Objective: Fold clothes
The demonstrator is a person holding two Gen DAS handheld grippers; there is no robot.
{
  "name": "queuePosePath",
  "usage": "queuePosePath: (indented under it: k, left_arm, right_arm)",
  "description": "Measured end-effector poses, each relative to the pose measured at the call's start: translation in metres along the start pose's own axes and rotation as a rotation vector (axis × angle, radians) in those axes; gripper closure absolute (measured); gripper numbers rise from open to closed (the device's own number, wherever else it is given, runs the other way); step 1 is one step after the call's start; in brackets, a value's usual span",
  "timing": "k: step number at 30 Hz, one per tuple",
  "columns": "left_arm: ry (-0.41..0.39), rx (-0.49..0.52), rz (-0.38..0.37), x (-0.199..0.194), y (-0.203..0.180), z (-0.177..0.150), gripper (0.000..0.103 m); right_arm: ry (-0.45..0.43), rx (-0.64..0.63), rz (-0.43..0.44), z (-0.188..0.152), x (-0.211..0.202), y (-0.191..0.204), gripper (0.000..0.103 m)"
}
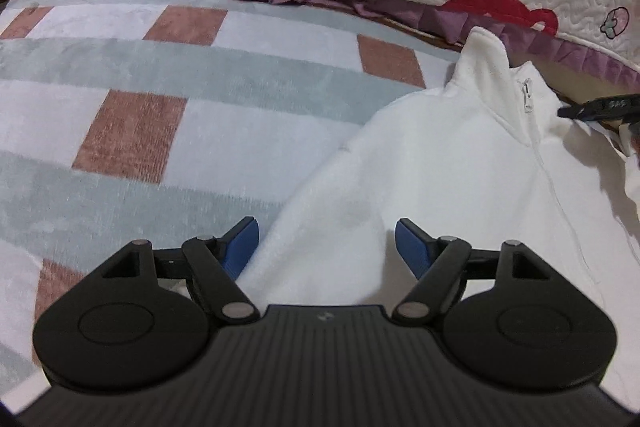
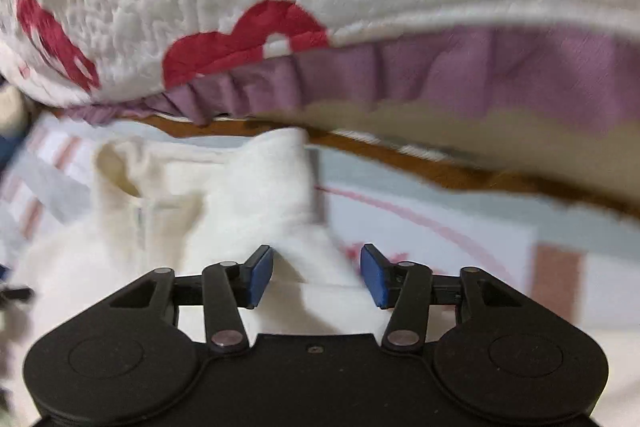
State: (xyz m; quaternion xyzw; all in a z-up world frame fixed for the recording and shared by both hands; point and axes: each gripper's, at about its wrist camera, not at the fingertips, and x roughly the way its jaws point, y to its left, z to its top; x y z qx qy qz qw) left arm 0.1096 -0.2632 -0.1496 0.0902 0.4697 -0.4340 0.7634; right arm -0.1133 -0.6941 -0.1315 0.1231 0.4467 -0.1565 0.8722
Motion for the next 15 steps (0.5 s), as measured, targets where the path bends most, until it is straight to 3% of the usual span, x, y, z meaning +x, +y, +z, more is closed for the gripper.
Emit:
queuePosePath:
  k: [2, 3, 4, 5, 6, 7, 9, 15]
  left_arm:
    - [-0.034, -0.007, -0.01, 0.003, 0.001, -0.002, 0.027]
    - [-0.053, -0.007, -0.014, 0.004, 0.0, -0.003, 0.027]
    - [-0.064, 0.001, -0.014, 0.005, -0.002, -0.004, 0.036]
    - [-0.066, 0.025, -0.006, 0.005, -0.006, -0.005, 0.068]
    - [-0.067, 0.05, 0.002, 0.006, -0.01, -0.005, 0.088]
    - [-0.073, 0.067, 0.014, 0.007, -0.013, -0.005, 0.093]
    - [-0.101, 0.078, 0.055, 0.008, -0.018, -0.004, 0.094]
    - [-0.151, 0.16, 0.166, 0.014, -0.033, -0.005, 0.093]
  right_arm:
    - [-0.039, -0.038, -0.04, -0.002, -0.001, 0.01, 0.058]
    - [-0.058, -0.056, -0.06, -0.003, -0.002, 0.015, 0.086]
    - [-0.077, -0.075, -0.079, -0.004, -0.003, 0.021, 0.092]
    - [-0.097, -0.094, -0.099, -0.005, -0.004, 0.026, 0.092]
    - [-0.116, -0.113, -0.119, -0.006, -0.004, 0.031, 0.094]
    - [-0.135, -0.131, -0.139, -0.007, -0.005, 0.036, 0.094]
    - [-0.158, -0.157, -0.175, -0.009, -0.003, 0.044, 0.095]
    - [-0.121, -0.154, -0.26, -0.01, 0.028, 0.053, 0.093]
